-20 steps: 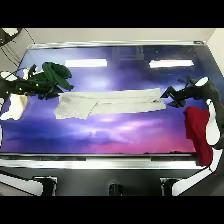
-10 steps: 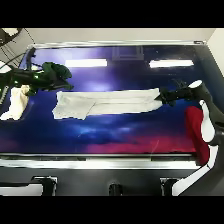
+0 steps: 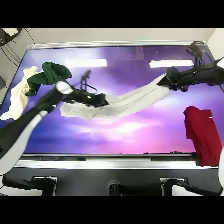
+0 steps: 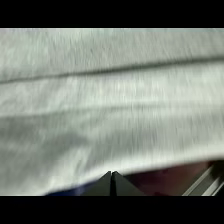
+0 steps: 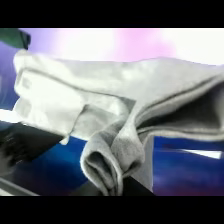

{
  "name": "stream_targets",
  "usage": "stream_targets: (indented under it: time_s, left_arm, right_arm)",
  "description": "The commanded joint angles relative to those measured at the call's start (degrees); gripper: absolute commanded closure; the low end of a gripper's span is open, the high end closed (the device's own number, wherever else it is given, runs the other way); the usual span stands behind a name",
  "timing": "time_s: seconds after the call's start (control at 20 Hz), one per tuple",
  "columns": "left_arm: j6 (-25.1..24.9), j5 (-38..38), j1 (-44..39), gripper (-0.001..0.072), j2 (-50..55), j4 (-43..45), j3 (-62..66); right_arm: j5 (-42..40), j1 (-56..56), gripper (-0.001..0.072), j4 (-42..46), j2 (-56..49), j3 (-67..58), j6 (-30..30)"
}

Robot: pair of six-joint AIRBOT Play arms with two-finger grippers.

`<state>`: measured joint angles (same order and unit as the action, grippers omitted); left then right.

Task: Fold the shirts.

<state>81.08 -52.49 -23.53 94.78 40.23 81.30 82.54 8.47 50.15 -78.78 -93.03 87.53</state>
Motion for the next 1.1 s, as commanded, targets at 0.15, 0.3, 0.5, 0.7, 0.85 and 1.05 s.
stream_targets:
  time_s: [0.15, 0.3, 0.5, 0.7, 0.85, 1.05]
  left_arm:
    - [0.57, 2.23, -9.64, 0.0679, 12.61, -16.70, 2.73]
    - [-3.78, -0.24, -14.25, 0.0678, 16.39, -25.46, 2.73]
    - [-12.83, 1.55, -11.13, 0.0683, 14.23, -25.88, 2.73]
    - [-9.79, -0.70, 1.44, 0.0683, 3.02, -6.49, 2.73]
    - [-6.99, -3.52, 13.29, 0.0681, -8.02, 5.70, 2.73]
    - [-6.91, -7.19, 28.79, 0.0681, -21.88, 7.34, 2.73]
  right_arm:
    - [7.34, -6.67, 0.0662, 8.68, 15.39, -0.02, 7.78]
    - [7.74, -6.88, 0.0662, 10.54, 17.62, -0.02, 10.25]
    - [6.82, -7.65, 0.0662, 10.21, 14.69, 0.04, 10.78]
    - [-6.05, -18.51, 0.0662, 10.14, 6.75, 0.04, 10.88]
    - [-20.33, -27.63, 0.0661, 8.50, -2.45, 0.02, 12.55]
    - [-29.59, -34.01, 0.0659, -5.22, -17.00, 0.04, 12.61]
